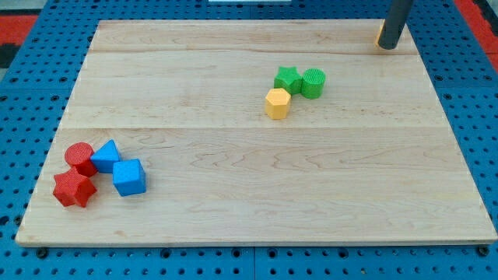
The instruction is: Move your arm away from heart
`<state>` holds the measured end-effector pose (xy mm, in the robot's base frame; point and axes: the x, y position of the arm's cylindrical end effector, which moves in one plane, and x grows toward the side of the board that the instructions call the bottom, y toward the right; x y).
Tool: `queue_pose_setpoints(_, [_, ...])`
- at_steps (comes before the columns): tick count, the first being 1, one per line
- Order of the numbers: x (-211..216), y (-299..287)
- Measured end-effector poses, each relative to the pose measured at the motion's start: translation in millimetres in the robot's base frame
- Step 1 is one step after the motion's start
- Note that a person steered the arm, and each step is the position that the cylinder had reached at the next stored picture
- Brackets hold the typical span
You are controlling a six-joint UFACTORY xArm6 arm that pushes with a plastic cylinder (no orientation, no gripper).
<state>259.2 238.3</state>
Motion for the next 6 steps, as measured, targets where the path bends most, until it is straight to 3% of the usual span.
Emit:
queue_pose_setpoints(3, [-17.4, 0.0])
queue_pose_setpoints(5, [22.7, 9.3])
queue_pose_setpoints(6, [26.5, -16.5])
